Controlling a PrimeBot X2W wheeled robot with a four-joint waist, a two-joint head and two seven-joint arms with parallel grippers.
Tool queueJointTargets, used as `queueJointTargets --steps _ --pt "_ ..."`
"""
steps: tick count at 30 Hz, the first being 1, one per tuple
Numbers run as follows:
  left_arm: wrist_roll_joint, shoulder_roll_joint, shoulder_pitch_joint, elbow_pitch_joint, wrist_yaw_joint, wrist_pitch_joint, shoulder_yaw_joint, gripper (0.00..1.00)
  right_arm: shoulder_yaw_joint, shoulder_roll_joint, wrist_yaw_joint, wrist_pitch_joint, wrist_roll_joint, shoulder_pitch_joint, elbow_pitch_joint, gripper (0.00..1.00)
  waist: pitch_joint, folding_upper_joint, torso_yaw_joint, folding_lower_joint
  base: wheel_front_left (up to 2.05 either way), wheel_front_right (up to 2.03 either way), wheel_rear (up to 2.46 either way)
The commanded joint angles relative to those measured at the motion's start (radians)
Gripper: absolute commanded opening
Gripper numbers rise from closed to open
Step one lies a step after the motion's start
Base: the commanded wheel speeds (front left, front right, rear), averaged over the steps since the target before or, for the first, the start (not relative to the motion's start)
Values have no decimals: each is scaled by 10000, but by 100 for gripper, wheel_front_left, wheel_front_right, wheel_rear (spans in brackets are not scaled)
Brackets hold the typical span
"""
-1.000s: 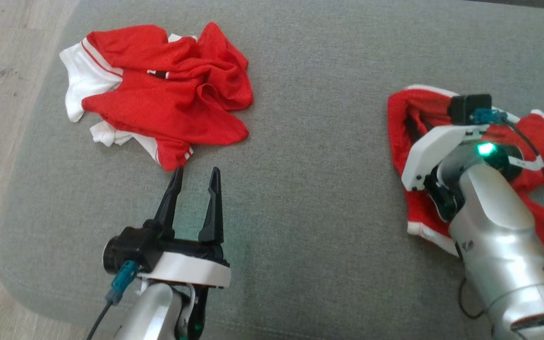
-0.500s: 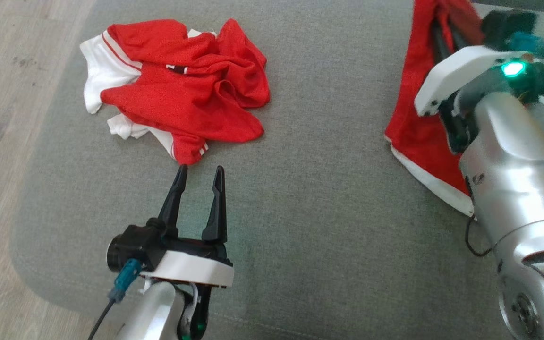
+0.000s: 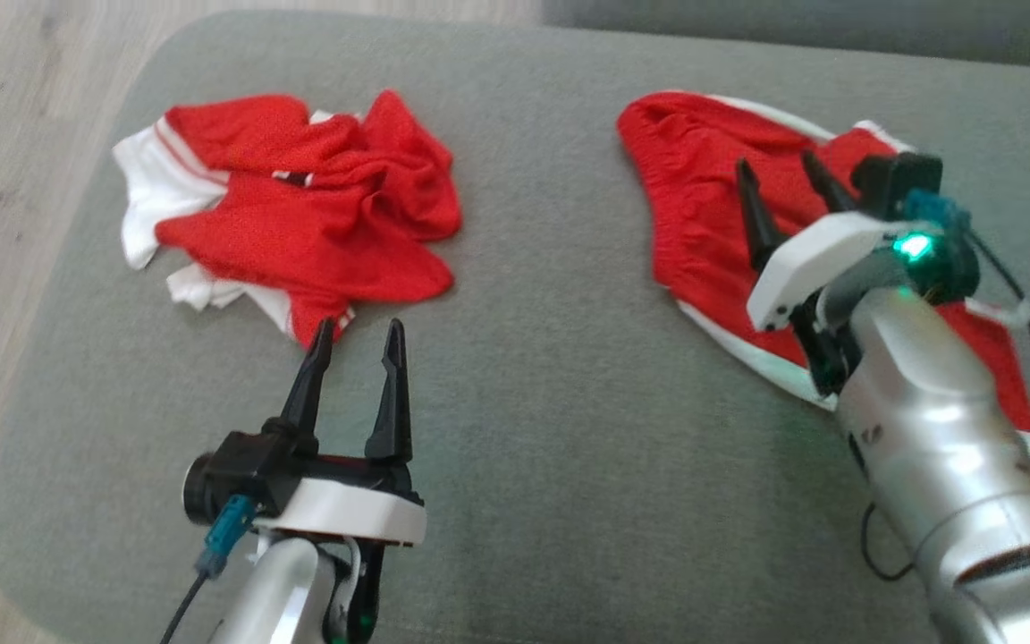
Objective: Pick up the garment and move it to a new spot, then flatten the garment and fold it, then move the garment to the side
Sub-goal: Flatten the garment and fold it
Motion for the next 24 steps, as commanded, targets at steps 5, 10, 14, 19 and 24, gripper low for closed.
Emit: queueJointTargets --steps 5,10,14,19,24 --pt "155 12 67 -331 36 -65 548 100 685 223 67 -581 471 720 -1191 100 -700 0 -1032 0 0 0 0" --pt "278 12 130 -337 13 -65 739 100 -295 189 67 -677 -48 1849 -2858 100 -891 0 -1798 0 0 0 0" --pt "398 15 85 -320 -53 -65 829 100 -1557 205 67 -680 -738 3532 -4891 100 -926 0 -2320 0 0 0 0" --pt "556 22 -45 -246 -205 -65 897 100 -2401 221 67 -682 -894 5555 -7125 100 -734 0 -2828 0 0 0 0" --pt "660 101 -129 -13 -407 -65 913 100 -2357 223 67 -682 -648 6726 -8139 100 -506 0 -3273 0 0 0 0"
